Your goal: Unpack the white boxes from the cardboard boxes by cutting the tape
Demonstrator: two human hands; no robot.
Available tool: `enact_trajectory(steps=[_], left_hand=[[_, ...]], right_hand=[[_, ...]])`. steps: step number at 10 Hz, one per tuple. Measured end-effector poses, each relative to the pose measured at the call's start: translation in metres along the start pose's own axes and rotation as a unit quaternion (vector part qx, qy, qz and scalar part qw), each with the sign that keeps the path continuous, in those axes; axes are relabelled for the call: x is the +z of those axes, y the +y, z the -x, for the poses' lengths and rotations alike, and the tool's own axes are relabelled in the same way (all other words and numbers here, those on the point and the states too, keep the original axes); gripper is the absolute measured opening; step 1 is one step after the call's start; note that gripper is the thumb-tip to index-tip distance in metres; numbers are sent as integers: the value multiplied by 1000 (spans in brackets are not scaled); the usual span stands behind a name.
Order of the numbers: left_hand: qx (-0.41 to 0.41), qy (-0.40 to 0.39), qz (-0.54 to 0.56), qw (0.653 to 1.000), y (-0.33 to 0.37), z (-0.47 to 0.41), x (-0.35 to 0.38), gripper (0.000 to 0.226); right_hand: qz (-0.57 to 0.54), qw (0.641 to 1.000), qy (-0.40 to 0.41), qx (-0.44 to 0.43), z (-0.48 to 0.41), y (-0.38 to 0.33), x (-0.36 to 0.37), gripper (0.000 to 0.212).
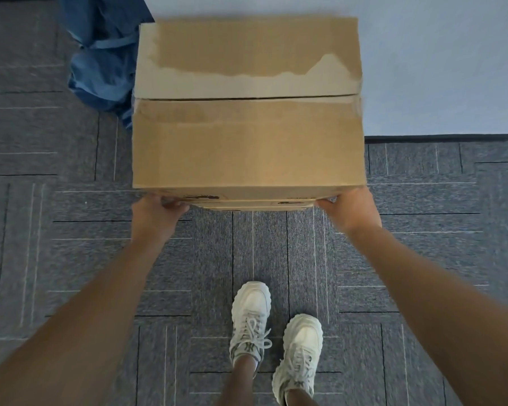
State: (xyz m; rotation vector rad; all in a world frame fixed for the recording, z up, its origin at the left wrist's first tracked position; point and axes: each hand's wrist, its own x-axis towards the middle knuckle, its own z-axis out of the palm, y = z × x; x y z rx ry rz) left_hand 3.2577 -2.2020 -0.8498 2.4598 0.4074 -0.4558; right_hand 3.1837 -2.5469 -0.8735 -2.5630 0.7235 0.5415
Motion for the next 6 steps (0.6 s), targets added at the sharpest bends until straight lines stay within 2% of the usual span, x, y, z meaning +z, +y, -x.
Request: enact_trajectory(steps=[1, 4, 5, 6], left_hand=[[3, 20, -24, 1000, 5, -3, 2, 31], [-4, 37, -34, 999, 1, -6, 8, 15], [-18, -8, -59, 998, -1, -3, -2, 12], [-38, -72, -101, 992, 6, 20, -33, 11]], right_hand=[[-2, 1000, -24, 10, -7, 3, 0, 50], [18, 998, -64, 7, -6, 4, 3, 36], [-2, 997, -78, 19, 3, 0, -5, 33], [23, 992, -119, 27, 26, -8, -35, 17]])
